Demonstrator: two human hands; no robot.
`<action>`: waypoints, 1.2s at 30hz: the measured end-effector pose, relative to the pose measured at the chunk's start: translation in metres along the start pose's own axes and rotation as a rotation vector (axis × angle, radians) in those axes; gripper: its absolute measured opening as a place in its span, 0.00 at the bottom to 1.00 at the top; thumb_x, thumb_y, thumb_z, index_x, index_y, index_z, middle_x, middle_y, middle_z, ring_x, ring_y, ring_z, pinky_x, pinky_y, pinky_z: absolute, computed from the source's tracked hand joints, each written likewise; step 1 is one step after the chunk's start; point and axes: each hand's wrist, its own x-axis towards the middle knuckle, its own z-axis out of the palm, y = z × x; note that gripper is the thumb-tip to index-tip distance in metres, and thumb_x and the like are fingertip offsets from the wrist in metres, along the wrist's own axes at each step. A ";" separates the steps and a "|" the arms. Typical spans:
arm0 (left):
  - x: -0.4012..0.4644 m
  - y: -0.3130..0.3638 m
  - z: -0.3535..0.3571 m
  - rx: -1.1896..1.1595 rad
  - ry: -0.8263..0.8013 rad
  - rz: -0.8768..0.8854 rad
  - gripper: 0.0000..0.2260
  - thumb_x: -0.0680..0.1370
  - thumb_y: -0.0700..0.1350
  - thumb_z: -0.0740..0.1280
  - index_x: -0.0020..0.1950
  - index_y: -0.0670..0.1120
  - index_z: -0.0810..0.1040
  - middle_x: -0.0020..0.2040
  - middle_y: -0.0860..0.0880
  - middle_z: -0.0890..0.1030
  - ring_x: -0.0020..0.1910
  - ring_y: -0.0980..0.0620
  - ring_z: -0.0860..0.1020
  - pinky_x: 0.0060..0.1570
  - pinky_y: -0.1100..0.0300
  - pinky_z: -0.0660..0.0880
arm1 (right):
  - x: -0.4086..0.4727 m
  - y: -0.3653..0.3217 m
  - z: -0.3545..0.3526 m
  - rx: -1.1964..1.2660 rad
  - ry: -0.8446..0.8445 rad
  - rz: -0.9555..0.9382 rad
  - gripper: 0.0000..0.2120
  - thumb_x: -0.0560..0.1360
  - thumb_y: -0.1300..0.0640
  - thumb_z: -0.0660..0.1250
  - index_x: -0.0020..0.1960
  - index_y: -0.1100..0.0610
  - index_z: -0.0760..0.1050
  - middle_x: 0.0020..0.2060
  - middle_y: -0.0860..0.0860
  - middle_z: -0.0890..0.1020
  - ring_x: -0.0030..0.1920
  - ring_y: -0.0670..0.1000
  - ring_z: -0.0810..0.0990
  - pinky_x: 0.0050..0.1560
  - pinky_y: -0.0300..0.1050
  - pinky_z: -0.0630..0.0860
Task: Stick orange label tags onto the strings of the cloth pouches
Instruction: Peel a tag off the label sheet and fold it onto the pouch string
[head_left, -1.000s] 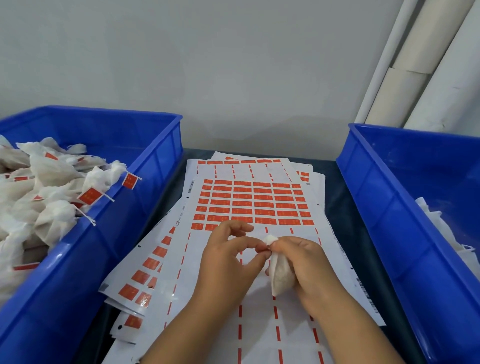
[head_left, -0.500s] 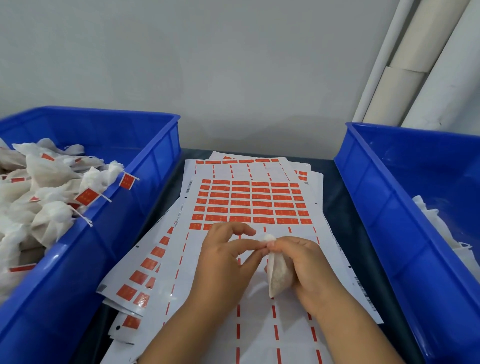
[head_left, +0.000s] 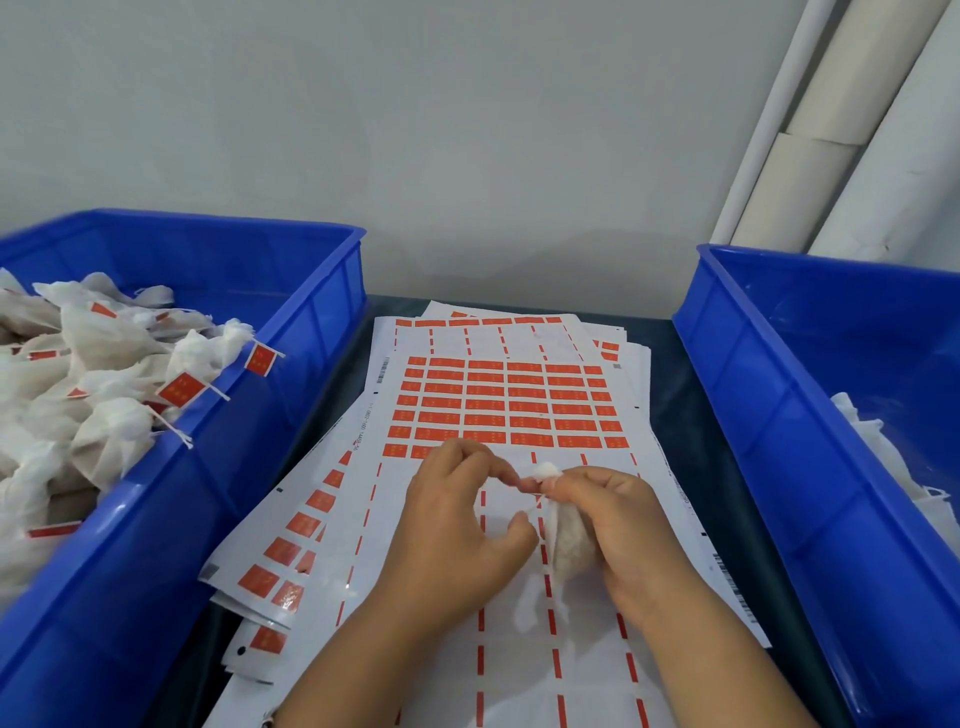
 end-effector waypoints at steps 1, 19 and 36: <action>0.000 0.001 0.000 0.005 0.002 0.016 0.13 0.69 0.53 0.71 0.41 0.65 0.68 0.49 0.70 0.66 0.55 0.67 0.65 0.48 0.78 0.61 | 0.000 0.001 0.001 0.000 0.005 0.005 0.10 0.74 0.57 0.69 0.36 0.48 0.85 0.44 0.45 0.84 0.52 0.49 0.78 0.51 0.45 0.72; 0.014 -0.013 -0.012 0.186 0.149 -0.075 0.09 0.76 0.48 0.65 0.55 0.54 0.79 0.53 0.57 0.78 0.46 0.61 0.70 0.50 0.71 0.66 | 0.006 0.012 0.005 -0.065 -0.104 0.024 0.07 0.70 0.59 0.73 0.43 0.47 0.81 0.45 0.42 0.82 0.50 0.49 0.79 0.43 0.36 0.76; 0.036 0.010 -0.077 0.384 0.069 0.157 0.09 0.77 0.51 0.62 0.56 0.55 0.76 0.58 0.58 0.74 0.55 0.62 0.67 0.55 0.68 0.63 | 0.014 -0.039 0.029 0.155 -0.476 -0.074 0.10 0.74 0.52 0.66 0.42 0.53 0.85 0.35 0.49 0.82 0.40 0.48 0.81 0.53 0.44 0.78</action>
